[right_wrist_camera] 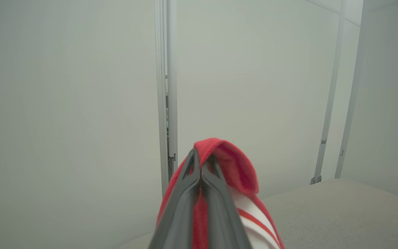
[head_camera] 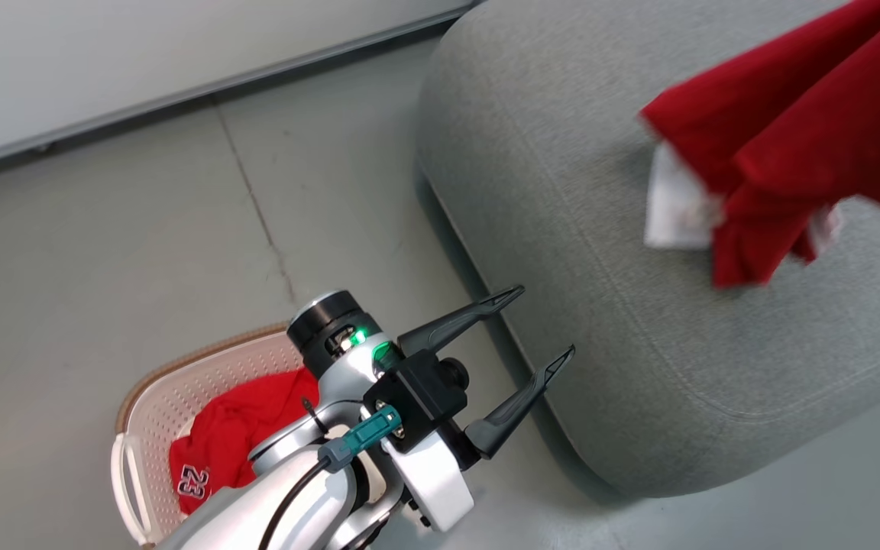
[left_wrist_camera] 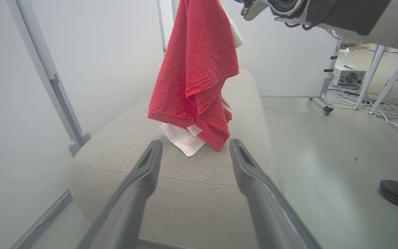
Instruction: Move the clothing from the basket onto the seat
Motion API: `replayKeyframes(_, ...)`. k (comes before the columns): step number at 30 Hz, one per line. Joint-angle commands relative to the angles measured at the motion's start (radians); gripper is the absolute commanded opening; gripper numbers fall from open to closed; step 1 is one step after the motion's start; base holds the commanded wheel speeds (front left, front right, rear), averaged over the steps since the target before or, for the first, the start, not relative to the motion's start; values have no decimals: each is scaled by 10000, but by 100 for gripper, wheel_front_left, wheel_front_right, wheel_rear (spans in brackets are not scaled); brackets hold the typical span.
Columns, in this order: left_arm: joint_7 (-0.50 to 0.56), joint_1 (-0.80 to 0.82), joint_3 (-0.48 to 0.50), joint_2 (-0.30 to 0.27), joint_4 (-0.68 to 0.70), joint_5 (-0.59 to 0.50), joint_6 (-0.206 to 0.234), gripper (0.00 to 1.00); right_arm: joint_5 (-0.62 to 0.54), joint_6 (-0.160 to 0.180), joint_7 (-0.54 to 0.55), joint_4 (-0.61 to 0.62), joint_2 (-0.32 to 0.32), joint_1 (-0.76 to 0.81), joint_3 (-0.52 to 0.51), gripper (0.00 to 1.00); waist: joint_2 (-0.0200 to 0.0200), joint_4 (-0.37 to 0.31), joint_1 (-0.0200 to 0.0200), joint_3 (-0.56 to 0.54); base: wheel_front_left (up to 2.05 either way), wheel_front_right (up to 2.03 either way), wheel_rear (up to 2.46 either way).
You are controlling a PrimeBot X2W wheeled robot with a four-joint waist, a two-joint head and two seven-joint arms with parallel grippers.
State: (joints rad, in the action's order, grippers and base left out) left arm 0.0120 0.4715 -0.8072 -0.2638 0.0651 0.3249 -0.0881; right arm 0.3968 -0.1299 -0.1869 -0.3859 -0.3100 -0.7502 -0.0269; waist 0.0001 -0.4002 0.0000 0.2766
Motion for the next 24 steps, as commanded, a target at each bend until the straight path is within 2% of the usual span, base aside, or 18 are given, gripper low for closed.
replayKeyframes(1,26,238,6,-57,60,-87,-59,100,100,-16,-109,-241,-164,-331,-126,0,-1,312,0,379,0,0,0)
replayKeyframes(5,104,585,-62,-68,238,-180,-104,100,242,-16,-195,-1269,-607,-998,-185,0,-1,589,0,960,0,0,0)
replayKeyframes(9,247,840,-64,-142,390,-270,-102,100,423,-16,-372,-2537,-765,-1287,-85,0,-1,726,0,1613,0,0,0)
replayKeyframes(15,454,1194,-164,-284,520,-410,-153,100,898,-16,-657,-4488,-383,-1166,14,0,-1,812,0,2452,0,0,0)
replayKeyframes(24,470,1532,-313,-280,454,-450,-206,100,1743,-16,-798,-6117,-17,-506,-259,0,-1,989,0,2846,0,0,0)
